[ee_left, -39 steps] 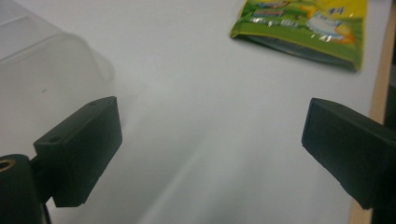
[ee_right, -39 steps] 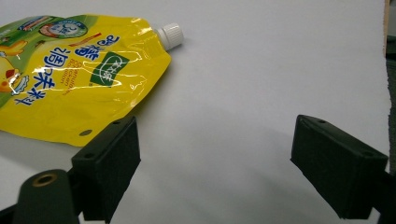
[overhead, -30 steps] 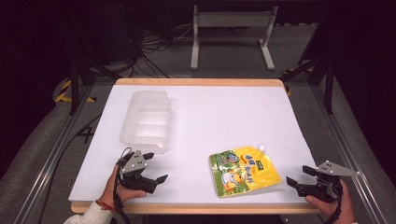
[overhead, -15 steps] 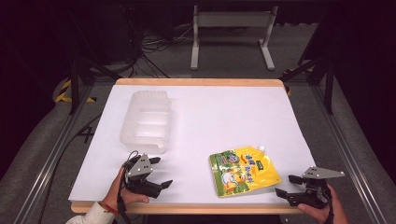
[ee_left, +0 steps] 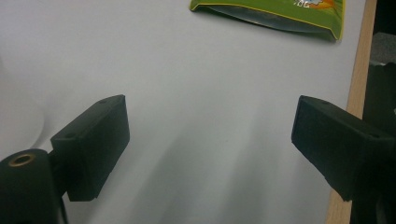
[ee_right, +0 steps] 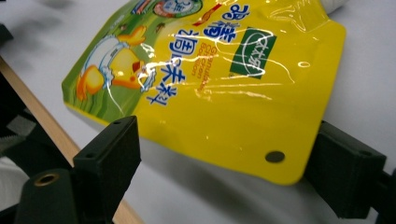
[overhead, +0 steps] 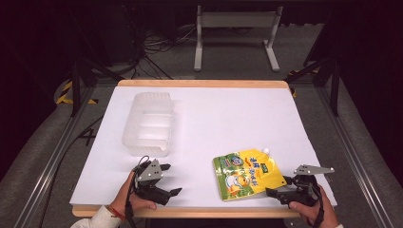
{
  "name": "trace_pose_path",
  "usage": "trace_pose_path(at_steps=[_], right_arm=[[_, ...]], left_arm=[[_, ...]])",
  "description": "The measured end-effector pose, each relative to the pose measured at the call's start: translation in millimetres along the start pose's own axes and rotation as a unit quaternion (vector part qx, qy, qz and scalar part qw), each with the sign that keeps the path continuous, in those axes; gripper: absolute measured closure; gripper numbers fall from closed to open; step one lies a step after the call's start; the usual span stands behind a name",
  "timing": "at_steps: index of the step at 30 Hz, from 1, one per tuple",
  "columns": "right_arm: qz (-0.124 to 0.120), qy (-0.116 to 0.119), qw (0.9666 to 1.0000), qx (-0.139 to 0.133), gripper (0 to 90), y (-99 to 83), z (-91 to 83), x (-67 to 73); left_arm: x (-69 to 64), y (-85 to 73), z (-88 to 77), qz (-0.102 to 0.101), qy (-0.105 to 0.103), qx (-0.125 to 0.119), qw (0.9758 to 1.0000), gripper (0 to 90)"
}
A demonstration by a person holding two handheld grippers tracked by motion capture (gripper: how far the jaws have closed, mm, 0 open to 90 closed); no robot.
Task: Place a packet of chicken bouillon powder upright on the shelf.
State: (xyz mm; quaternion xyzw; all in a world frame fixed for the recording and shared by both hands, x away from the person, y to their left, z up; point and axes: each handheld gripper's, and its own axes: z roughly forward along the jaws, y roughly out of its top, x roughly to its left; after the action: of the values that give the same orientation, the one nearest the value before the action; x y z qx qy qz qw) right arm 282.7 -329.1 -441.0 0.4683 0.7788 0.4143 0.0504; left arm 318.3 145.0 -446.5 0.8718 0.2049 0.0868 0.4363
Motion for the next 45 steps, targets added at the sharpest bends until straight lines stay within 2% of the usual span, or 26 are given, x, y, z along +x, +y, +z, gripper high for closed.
trace_pose_path(at_steps=[6,9,14,15,16,17,18,22,27,30,31,33,34,36,37,38,39,41,44,45], right_arm=[[0.038,0.002,0.9990,-0.021,15.7,13.1,16.1,-1.4],[0.064,0.006,0.9974,-0.034,19.7,17.8,21.6,-5.1],[0.080,-0.013,0.9955,-0.049,34.6,24.9,29.1,-9.6],[0.080,-0.013,0.9955,-0.049,34.6,24.9,29.1,-9.6],[0.081,-0.016,0.9953,-0.051,37.8,26.3,30.7,-10.4],[0.073,-0.031,0.9955,-0.052,47.9,29.8,34.9,-11.1],[0.073,-0.031,0.9955,-0.052,47.9,29.8,34.9,-11.1],[0.068,-0.032,0.9956,-0.056,67.0,35.3,42.6,-13.1],[0.048,-0.035,0.9955,-0.074,80.2,39.8,44.6,-8.8],[0.028,-0.036,0.9951,-0.087,87.3,43.3,43.2,-3.1],[0.023,-0.034,0.9949,-0.092,88.3,44.6,42.2,-1.5],[0.010,-0.028,0.9936,-0.109,89.2,47.8,39.1,2.0],[0.010,-0.028,0.9936,-0.109,89.2,47.8,39.1,2.0],[-0.007,-0.022,0.9920,-0.125,89.4,52.5,35.0,6.7],[-0.023,-0.016,0.9900,-0.138,89.6,56.5,31.5,12.5],[-0.023,-0.016,0.9900,-0.138,89.6,56.5,31.5,12.5],[-0.041,-0.012,0.9881,-0.148,89.8,61.0,28.0,18.5],[-0.052,-0.005,0.9860,-0.158,89.9,65.0,25.3,24.1],[-0.066,0.003,0.9839,-0.166,90.0,69.7,23.0,31.0],[-0.082,0.012,0.9811,-0.175,90.0,74.7,20.9,38.8]], left_arm=[[-0.9,5.5,5.8,0.005,-0.005,0.002,1.0000,11.9],[-0.5,9.6,10.2,0.001,-0.011,-0.001,0.9999,11.9],[1.6,18.2,21.3,-0.005,-0.023,0.001,0.9997,12.5],[1.6,18.2,21.3,-0.005,-0.023,0.001,0.9997,13.3],[2.6,20.5,23.9,-0.008,-0.031,0.003,0.9995,13.3],[3.4,24.0,28.0,-0.008,-0.035,0.005,0.9993,14.3],[3.4,24.0,28.0,-0.008,-0.035,0.005,0.9993,14.9],[6.0,34.4,38.4,-0.015,-0.043,0.008,0.9989,15.6],[8.2,43.9,48.8,-0.018,-0.049,0.009,0.9986,15.6],[11.5,54.9,57.7,-0.019,-0.055,0.008,0.9983,15.8],[11.5,54.9,57.7,-0.019,-0.055,0.008,0.9983,15.8],[14.1,63.5,65.2,-0.022,-0.068,0.011,0.9974,15.8],[14.1,63.5,65.2,-0.022,-0.068,0.011,0.9974,16.1],[15.1,67.3,68.9,-0.017,-0.064,0.012,0.9978,16.2],[17.0,69.8,70.1,-0.022,-0.070,0.008,0.9973,17.2],[17.0,69.8,70.1,-0.022,-0.070,0.008,0.9973,17.6],[17.7,71.7,70.6,-0.024,-0.073,0.008,0.9970,17.9],[18.6,76.1,71.6,-0.024,-0.082,-0.002,0.9964,18.8],[18.8,79.3,72.2,-0.021,-0.087,-0.003,0.9960,19.6],[19.3,82.2,71.5,-0.020,-0.092,-0.009,0.9955,19.8]])
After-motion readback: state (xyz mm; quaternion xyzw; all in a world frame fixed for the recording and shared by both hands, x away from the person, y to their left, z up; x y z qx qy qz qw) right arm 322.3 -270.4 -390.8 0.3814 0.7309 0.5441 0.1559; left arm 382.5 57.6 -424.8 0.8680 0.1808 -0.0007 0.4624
